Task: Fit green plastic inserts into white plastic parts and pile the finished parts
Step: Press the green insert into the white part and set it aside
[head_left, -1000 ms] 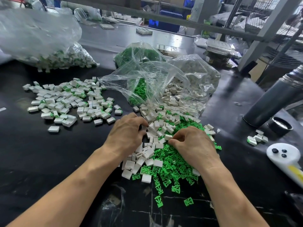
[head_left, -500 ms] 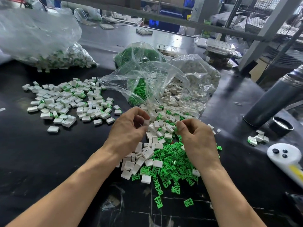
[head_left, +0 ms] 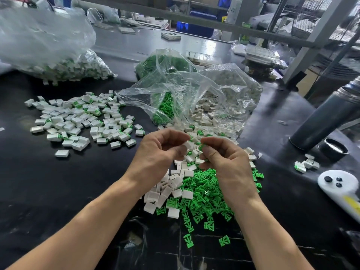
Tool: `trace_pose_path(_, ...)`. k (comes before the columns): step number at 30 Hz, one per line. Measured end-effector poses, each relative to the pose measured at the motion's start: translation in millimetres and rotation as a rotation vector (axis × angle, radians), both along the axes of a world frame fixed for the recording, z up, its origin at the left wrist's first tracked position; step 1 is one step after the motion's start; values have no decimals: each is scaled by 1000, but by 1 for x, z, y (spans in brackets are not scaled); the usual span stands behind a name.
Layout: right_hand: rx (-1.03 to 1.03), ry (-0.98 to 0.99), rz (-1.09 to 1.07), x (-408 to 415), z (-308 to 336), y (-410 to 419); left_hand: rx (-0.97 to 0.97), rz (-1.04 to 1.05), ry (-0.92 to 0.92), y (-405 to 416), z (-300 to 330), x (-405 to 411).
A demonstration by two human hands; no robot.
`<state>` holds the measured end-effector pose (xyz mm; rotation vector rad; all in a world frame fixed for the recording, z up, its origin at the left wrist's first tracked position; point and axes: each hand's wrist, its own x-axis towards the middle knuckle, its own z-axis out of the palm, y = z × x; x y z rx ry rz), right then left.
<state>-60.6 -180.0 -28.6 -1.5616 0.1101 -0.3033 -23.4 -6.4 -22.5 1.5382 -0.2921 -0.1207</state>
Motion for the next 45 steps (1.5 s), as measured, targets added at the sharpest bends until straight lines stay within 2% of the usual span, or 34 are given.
trace_pose_path(4,25,-22,15,-2,-1,0,-34,-8,18,-5,-1,-2)
trace_pose_path(12,-133,-87,39,-4,-2,2,-55,-22,32,-5,1,-5)
trace_pose_path(18,-129,-82,50,-5,-2,2,-102,-41,18,-2,-1,-5)
trace_pose_path(22,-147,-98,62,-6,-3,4,-67,-30,-25,-1,0,-4)
trace_pose_path(26,-141,-78,54,-6,-5,4,-115,7,41,0,1,-3)
trace_pose_path(34,-93,-99,40,-7,-3,8,-232,-48,190,0,5,-4)
trace_pose_path(45,-152,-133,1,-9,-3,10,-167,-88,225,0,8,-5)
